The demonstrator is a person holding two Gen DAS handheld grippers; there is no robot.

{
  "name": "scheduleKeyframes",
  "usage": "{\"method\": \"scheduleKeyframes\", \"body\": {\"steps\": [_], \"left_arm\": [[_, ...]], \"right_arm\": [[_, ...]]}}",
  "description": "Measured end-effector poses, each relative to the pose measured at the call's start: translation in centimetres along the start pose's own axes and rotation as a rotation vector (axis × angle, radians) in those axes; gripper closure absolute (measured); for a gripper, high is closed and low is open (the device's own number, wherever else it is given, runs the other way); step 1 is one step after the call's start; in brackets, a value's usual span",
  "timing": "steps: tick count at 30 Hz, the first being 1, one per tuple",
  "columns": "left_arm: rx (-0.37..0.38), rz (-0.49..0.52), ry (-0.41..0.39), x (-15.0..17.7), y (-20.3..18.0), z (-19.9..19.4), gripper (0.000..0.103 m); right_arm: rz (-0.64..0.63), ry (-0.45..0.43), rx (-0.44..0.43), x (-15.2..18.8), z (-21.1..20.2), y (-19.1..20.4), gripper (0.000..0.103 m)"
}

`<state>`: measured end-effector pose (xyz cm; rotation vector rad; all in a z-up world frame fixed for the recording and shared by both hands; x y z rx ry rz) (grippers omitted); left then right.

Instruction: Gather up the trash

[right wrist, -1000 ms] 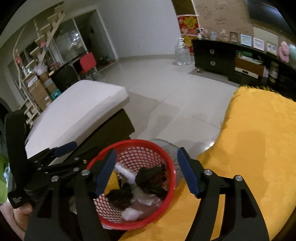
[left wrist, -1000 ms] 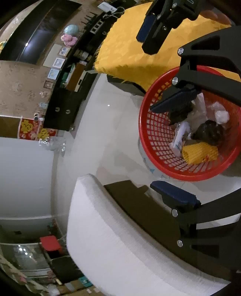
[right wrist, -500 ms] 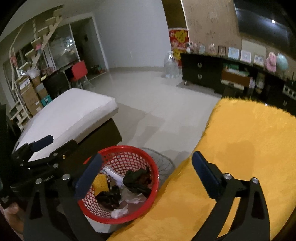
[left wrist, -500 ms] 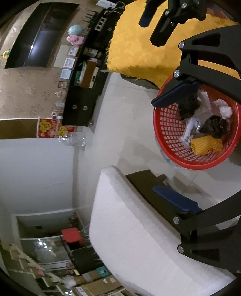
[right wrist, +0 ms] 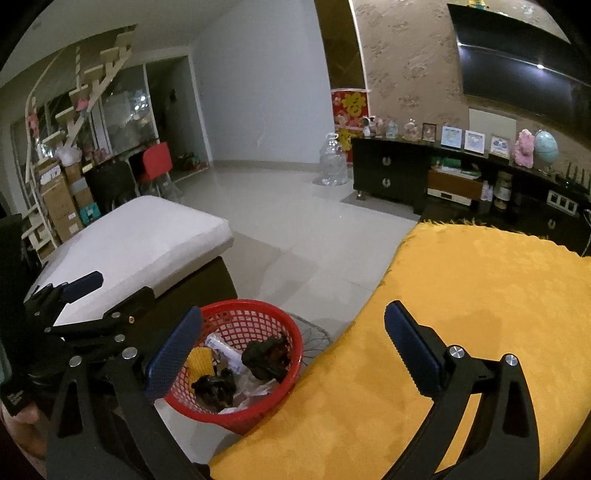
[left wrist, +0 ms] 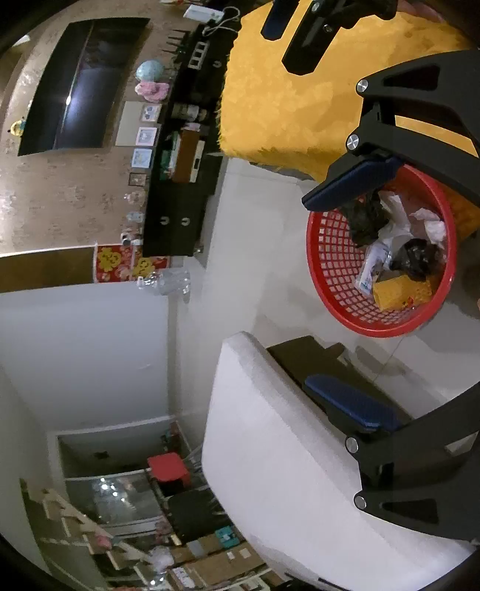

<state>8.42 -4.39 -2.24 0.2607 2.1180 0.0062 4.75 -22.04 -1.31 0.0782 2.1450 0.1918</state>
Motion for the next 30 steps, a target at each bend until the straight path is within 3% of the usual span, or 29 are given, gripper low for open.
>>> {"method": "scheduleKeyframes", "body": {"steps": [16,30], "left_arm": [[-0.016,-0.013,-0.064,1.2,1.0,-4.4,0.009],[-0.008,-0.044,-0.080,2.0,1.4,-4.9,0.008]], "right_arm": [[-0.004,-0.021,-0.022,2.8,-3.9,2.1,0.007],[-0.012,-0.020,-0.006,3.3,-4.0,2.7,0.007]]}}
Point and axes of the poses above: each gripper's, at about its wrist camera, not at the fingertips, and z roughly the way its jaws point, y to its left, x to its underside, the point moved 5 cm from there along z, roughly the way its jaws point, and after that the axes turned 2 degrees about -x, right-handed, at the moved point
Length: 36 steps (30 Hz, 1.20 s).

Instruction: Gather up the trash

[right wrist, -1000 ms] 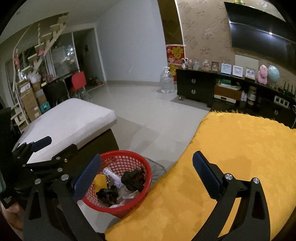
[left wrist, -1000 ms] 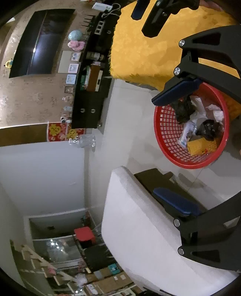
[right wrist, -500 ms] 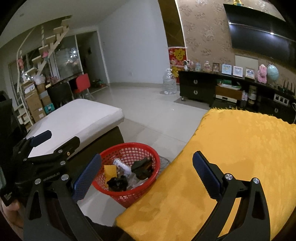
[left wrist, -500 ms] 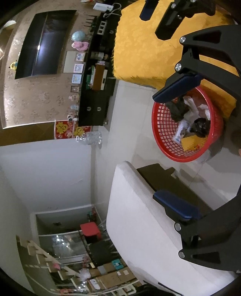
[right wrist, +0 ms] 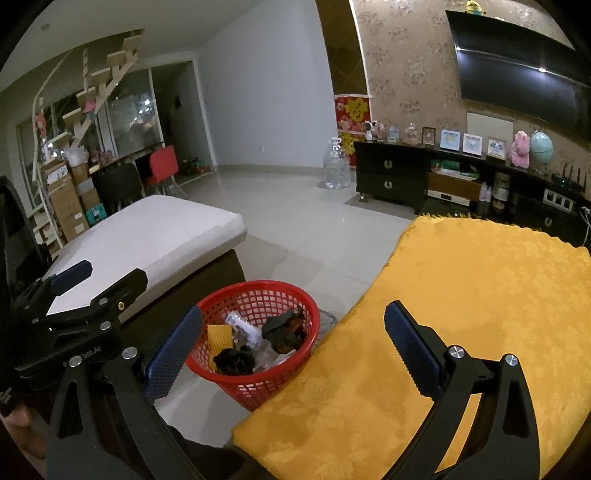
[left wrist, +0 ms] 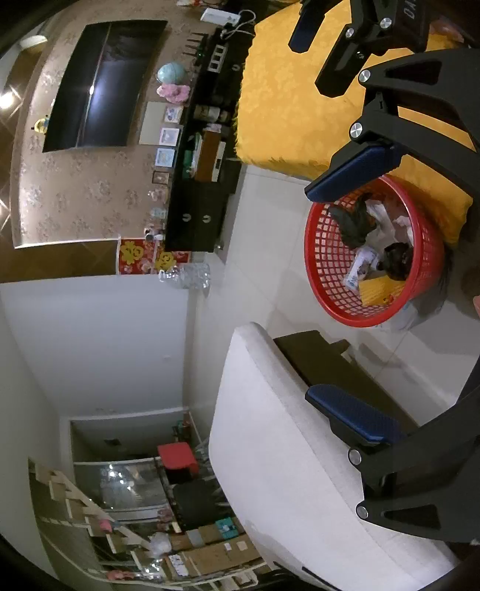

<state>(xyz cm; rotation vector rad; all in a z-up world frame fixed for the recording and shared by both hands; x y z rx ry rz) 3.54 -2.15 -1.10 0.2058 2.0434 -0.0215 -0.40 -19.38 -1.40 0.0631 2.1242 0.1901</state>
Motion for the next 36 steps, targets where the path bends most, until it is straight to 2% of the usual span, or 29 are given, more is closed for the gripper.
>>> {"method": "scheduleKeyframes", "body": {"steps": [15,36], "left_arm": [[-0.003,0.006,0.008,0.4,0.2,0.3,0.008],[-0.003,0.006,0.010,0.4,0.3,0.4,0.008]], "right_arm": [[0.026,0.023,0.047,0.5,1.3,-1.0,0.007],[0.029,0.023,0.043,0.5,1.6,-1.1,0.007]]}}
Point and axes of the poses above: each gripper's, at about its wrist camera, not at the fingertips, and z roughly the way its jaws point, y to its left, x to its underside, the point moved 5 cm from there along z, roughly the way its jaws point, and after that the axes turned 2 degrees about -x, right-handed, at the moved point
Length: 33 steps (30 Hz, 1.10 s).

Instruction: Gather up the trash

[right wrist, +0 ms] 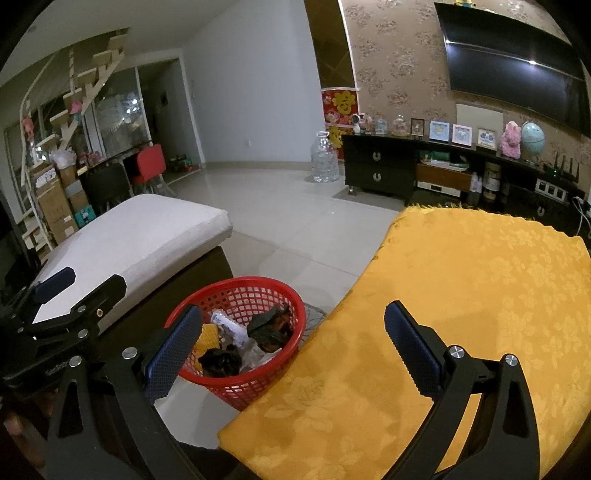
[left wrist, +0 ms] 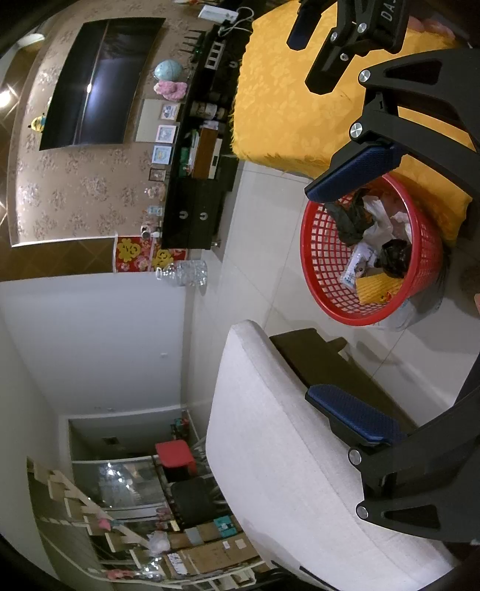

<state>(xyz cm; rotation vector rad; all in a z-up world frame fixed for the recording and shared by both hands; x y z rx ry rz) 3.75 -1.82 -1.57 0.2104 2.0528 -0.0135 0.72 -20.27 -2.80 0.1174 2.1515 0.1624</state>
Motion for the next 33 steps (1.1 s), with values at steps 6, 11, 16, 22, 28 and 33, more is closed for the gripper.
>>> {"method": "scheduleKeyframes", "body": {"steps": [6,11,16,22,28,33], "left_arm": [[0.000,0.001,0.001,0.09,0.04,0.11,0.008],[0.001,0.000,0.001,0.05,0.02,0.06,0.008],[0.000,-0.001,0.002,0.08,0.06,0.07,0.008],[0.000,0.000,0.001,0.08,0.10,0.09,0.008],[0.000,0.000,0.001,0.00,0.08,0.07,0.008],[0.001,0.000,0.001,-0.02,0.12,0.08,0.008]], "right_arm": [[-0.004,0.002,-0.004,0.01,0.32,0.35,0.007],[-0.004,0.002,-0.006,0.03,0.42,0.57,0.007],[-0.002,0.005,-0.007,0.06,0.41,0.57,0.007],[-0.002,0.004,-0.008,0.07,0.41,0.67,0.007],[-0.004,0.003,-0.009,0.14,0.38,0.71,0.007],[-0.004,0.002,-0.009,0.18,0.41,0.77,0.007]]}}
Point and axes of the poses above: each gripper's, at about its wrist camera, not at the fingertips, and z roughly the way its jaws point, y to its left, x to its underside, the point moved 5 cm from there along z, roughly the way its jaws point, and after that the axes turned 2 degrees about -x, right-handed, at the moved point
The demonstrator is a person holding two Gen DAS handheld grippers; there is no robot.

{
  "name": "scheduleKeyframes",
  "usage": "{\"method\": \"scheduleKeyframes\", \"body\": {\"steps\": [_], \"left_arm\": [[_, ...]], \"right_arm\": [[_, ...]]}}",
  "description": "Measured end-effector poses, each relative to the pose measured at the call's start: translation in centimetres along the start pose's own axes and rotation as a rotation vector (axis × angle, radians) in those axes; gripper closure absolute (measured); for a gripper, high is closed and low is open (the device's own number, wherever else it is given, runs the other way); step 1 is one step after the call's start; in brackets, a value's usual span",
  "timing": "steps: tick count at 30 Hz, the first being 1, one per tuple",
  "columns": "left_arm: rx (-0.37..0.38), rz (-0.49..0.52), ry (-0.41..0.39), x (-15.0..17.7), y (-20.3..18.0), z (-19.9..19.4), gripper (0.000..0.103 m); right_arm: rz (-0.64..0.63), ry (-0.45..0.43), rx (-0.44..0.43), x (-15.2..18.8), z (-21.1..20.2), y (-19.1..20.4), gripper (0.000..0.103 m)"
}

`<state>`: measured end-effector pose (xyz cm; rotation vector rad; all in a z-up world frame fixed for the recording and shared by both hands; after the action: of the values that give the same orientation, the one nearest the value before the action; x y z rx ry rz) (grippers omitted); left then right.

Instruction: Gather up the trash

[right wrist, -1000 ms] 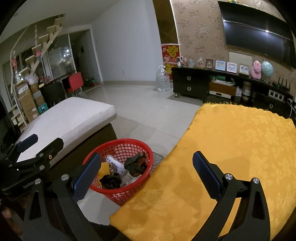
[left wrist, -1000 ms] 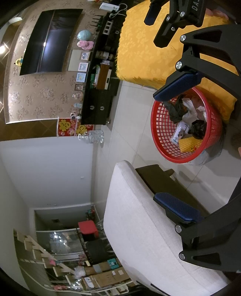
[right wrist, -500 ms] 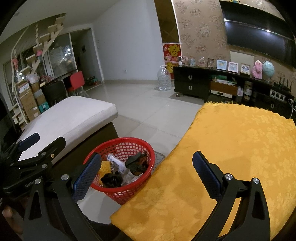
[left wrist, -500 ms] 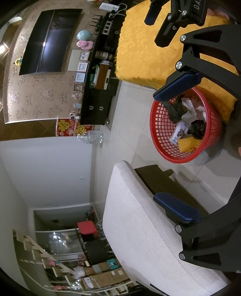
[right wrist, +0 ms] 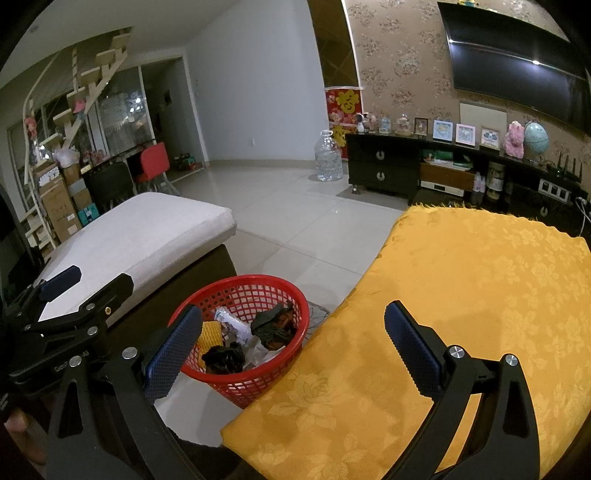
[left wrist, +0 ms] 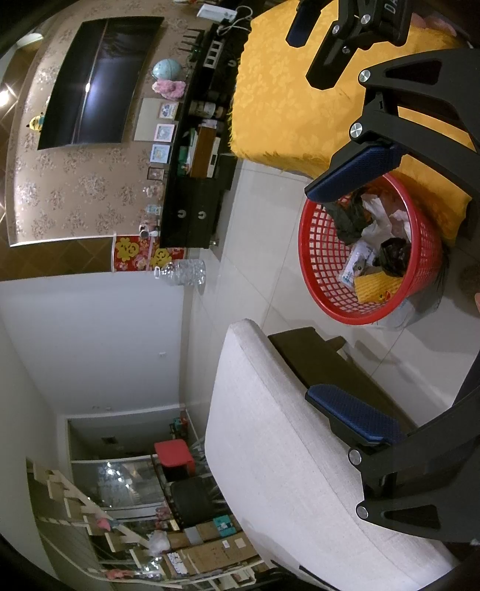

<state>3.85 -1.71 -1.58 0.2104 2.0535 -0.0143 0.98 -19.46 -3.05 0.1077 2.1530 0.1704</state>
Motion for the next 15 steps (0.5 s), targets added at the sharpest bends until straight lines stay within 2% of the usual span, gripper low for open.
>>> {"method": "scheduleKeyframes", "body": {"steps": [15], "left_arm": [[0.000,0.002,-0.001,-0.04,0.01,-0.01,0.008]], "right_arm": [[0.001,0.000,0.000,0.05,0.07,0.11,0.007]]}}
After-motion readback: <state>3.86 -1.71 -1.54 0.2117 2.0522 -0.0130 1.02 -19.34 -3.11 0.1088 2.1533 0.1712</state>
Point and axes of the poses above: each gripper's, at about its wrist camera, not at the fingertips, and z roughly the way its jaws point, y to its left, x to its underside, the point moved 5 cm from there along z, roughly the way its jaws point, and after that the axes turned 2 degrees about -x, right-handed, at the moved point
